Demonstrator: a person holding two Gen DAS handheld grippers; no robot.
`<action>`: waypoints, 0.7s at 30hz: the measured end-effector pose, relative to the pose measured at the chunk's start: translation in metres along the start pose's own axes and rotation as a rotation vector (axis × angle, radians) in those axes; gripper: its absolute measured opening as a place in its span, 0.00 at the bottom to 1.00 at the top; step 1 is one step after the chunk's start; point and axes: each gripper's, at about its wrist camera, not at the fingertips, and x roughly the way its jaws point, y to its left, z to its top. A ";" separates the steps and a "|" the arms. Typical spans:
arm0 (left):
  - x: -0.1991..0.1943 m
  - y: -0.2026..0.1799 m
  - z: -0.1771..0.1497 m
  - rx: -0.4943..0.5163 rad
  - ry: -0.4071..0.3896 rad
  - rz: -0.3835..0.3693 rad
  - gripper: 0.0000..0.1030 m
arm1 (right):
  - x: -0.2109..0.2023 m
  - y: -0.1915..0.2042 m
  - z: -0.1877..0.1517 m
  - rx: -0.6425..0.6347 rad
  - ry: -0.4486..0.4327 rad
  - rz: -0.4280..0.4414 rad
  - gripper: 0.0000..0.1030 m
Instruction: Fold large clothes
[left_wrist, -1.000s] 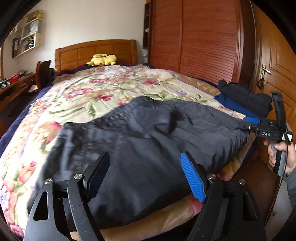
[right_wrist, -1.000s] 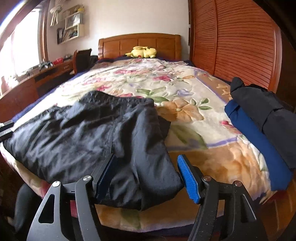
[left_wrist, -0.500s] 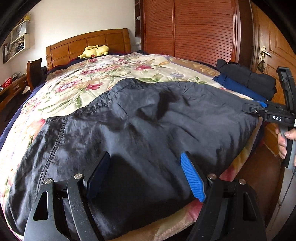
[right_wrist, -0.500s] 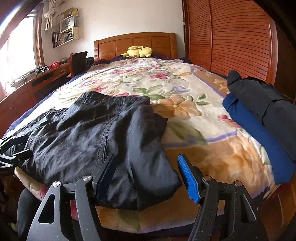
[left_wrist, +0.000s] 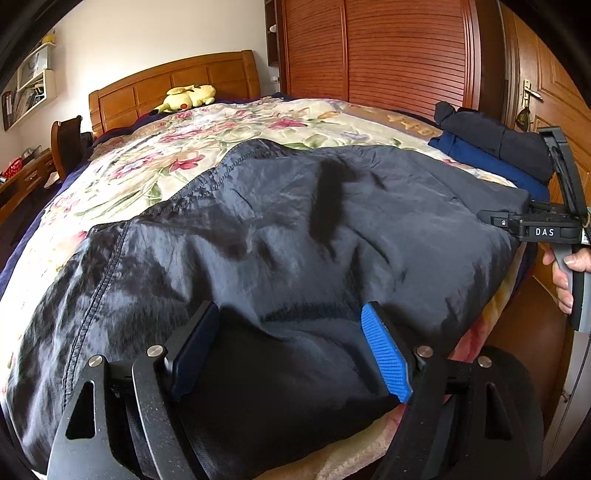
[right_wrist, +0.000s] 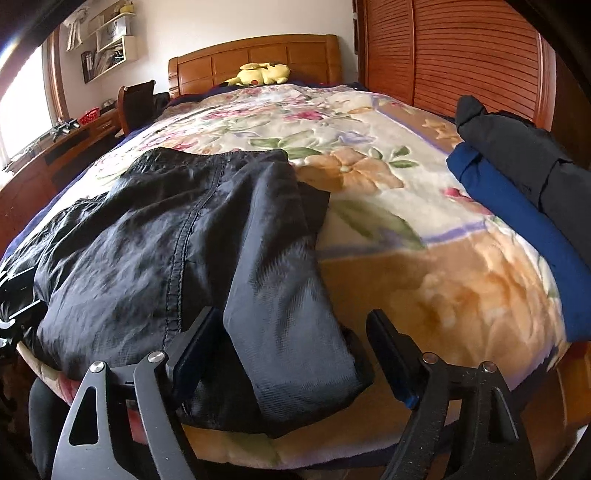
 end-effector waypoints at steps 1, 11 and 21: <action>0.001 0.000 0.000 0.000 0.001 0.002 0.78 | 0.001 -0.001 0.000 0.009 0.004 0.007 0.80; 0.003 0.002 -0.003 -0.011 -0.004 -0.008 0.78 | -0.002 -0.001 0.005 -0.018 0.011 0.134 0.25; -0.006 0.009 -0.004 -0.011 0.010 -0.022 0.78 | -0.062 0.020 0.048 -0.084 -0.187 0.194 0.14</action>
